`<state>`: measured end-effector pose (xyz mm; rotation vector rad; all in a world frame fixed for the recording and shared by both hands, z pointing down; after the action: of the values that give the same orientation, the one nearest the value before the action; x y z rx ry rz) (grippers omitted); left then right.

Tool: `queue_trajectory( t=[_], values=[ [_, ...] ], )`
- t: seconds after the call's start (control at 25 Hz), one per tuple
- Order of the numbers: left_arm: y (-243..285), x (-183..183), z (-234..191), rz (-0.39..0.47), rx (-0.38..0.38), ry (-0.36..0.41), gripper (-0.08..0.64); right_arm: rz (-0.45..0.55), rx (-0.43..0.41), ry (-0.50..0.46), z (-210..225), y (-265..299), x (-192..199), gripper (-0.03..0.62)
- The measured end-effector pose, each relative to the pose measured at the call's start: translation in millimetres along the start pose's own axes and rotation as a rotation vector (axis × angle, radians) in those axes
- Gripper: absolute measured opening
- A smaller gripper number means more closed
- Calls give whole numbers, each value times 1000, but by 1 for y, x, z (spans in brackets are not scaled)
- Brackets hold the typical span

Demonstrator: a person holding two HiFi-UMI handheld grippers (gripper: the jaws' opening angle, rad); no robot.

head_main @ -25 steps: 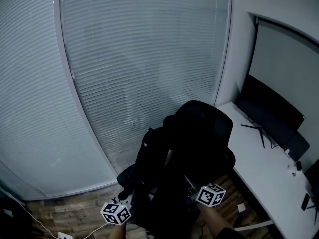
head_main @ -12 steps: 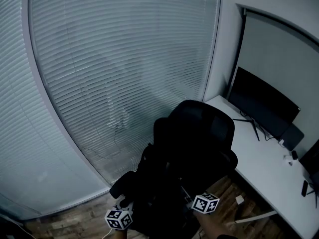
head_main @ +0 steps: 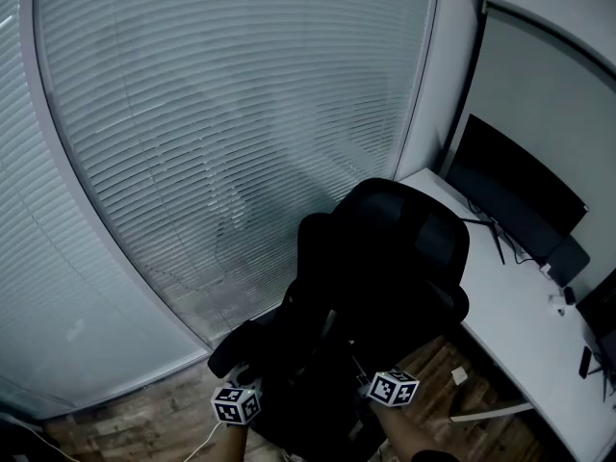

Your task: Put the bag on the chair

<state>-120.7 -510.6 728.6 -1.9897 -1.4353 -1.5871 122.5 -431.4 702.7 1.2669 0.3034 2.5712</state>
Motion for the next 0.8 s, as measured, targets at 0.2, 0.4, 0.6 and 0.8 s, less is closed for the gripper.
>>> queue_trajectory(
  t=[0.2, 0.4, 0.6, 0.8],
  values=[
    [12, 19, -13, -76, -16, -16, 23, -59, 54, -6, 18, 6, 20, 99],
    [26, 20, -28, -99, -36, -20, 23, -48, 66, -10, 23, 17, 19, 111],
    [34, 21, -33, -118, -40, -34, 23, -32, 119, 6, 31, 18, 16, 146],
    [36, 13, -31, -66, -4, -32, 173, -8, 135, 40, 33, 14, 15, 163]
  ],
)
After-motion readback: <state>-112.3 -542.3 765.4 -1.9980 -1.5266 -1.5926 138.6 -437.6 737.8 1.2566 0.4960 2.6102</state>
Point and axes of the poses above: the fingertips, and each gripper's own axes: y forward along the fingers, z to its right, x out of its underside, the point moved 2 cm from there along -y, backward along the fingers, and after that the axes turned 2 degrees about x, right-handed, at the moved point
